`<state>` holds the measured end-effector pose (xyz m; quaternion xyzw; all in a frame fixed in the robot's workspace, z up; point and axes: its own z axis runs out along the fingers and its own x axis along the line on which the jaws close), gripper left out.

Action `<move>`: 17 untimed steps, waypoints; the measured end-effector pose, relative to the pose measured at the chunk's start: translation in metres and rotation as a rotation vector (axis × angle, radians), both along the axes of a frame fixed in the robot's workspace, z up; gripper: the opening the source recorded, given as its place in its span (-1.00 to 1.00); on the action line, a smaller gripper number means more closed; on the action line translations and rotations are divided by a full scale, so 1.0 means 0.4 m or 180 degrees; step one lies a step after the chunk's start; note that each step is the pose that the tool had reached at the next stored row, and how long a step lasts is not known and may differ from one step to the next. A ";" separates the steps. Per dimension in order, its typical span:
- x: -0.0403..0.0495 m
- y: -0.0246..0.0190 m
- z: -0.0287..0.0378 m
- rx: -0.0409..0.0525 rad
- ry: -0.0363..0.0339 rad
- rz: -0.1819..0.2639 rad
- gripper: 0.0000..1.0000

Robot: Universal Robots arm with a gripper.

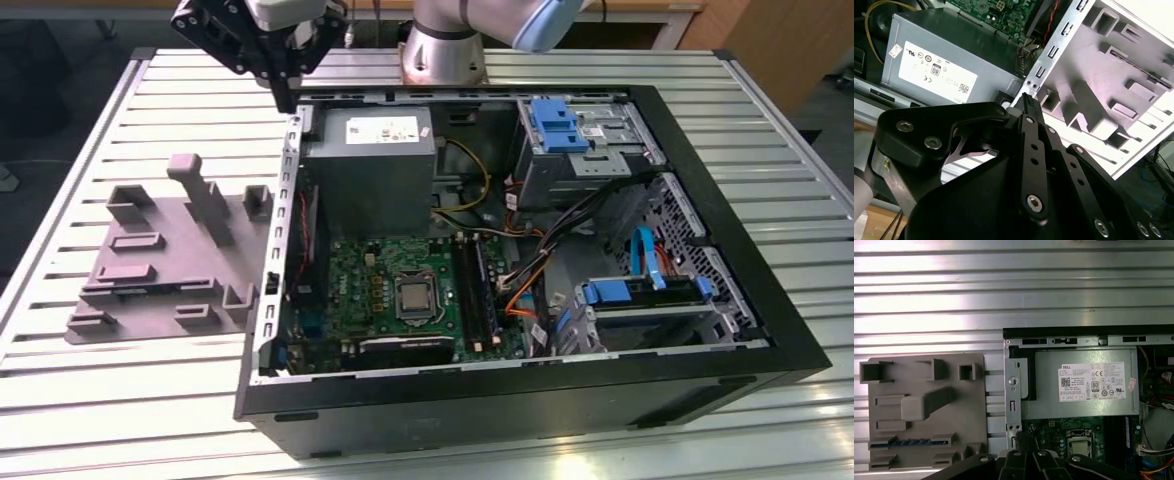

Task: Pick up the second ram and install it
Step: 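Reach for the second ram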

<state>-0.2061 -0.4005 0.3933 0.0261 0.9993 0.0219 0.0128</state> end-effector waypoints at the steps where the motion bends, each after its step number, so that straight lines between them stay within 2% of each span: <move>1: -0.003 0.000 0.000 0.0000 0.0000 0.0001 -0.79; 17: -0.046 0.000 0.000 0.0000 0.0000 0.0014 -0.79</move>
